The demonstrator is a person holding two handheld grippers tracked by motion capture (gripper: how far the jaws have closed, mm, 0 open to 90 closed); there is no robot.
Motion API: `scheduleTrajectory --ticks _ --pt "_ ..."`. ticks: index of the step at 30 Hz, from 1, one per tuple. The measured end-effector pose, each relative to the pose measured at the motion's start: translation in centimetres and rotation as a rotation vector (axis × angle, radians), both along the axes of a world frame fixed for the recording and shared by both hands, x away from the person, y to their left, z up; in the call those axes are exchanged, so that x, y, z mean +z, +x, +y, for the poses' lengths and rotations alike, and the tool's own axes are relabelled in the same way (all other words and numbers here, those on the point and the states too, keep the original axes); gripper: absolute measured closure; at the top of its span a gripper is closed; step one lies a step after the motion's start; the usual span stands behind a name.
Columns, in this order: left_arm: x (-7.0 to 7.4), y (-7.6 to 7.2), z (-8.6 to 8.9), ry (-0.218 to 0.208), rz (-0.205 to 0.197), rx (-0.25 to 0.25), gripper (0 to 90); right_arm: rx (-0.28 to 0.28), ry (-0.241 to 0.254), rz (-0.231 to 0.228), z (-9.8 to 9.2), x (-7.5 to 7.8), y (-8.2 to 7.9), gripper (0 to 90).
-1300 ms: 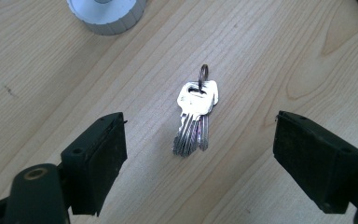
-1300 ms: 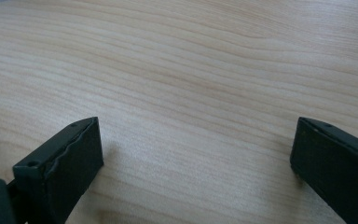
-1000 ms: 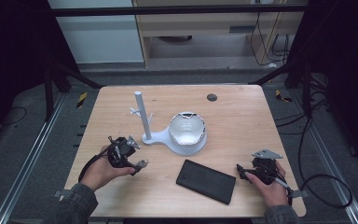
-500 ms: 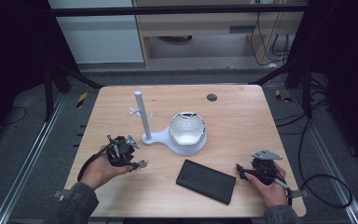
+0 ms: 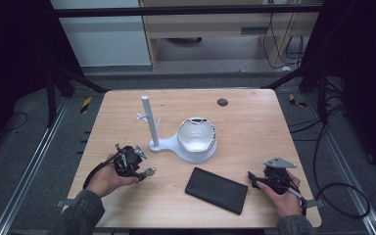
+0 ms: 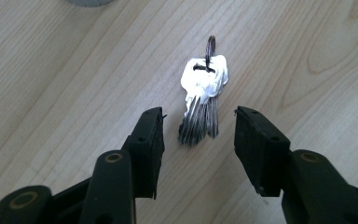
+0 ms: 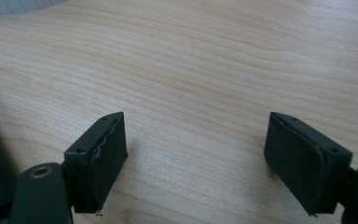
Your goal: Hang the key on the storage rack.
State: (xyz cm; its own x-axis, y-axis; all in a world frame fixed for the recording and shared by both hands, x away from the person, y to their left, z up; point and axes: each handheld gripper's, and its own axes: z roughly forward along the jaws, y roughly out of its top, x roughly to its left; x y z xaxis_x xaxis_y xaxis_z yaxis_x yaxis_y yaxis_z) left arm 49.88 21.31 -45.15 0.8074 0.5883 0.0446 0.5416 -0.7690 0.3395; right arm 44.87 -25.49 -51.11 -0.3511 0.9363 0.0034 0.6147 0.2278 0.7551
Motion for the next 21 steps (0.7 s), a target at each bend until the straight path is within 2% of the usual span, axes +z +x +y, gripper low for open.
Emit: scheduleTrajectory --ticks 3,7,10,16,17,18,21 --pt "-0.2 0.3 -0.4 0.020 0.001 -0.008 52.9 0.000 0.000 0.000 0.0 0.0 0.0 20.9" --pt "-0.3 0.7 -0.8 0.014 0.009 0.004 58.7 0.001 -0.003 0.000 0.0 0.0 0.0 20.8" --pt "-0.6 0.7 -1.3 0.044 0.009 -0.006 59.4 0.001 -0.006 -0.002 0.0 0.0 0.0 20.8" --pt "-1.3 0.8 -1.5 0.073 0.006 -0.010 61.4 0.003 0.000 -0.001 0.0 0.0 0.0 20.6" --pt "-1.3 0.8 -1.5 0.073 0.006 -0.010 61.8 0.003 0.000 -0.001 0.0 0.0 0.0 20.6" --pt "-1.4 0.8 -1.4 0.051 0.009 -0.003 63.8 0.004 -0.005 -0.002 0.0 0.0 0.0 20.6" --pt "-1.3 0.8 -1.3 0.049 0.020 -0.002 66.7 0.005 -0.005 -0.001 0.0 0.0 0.0 20.6"
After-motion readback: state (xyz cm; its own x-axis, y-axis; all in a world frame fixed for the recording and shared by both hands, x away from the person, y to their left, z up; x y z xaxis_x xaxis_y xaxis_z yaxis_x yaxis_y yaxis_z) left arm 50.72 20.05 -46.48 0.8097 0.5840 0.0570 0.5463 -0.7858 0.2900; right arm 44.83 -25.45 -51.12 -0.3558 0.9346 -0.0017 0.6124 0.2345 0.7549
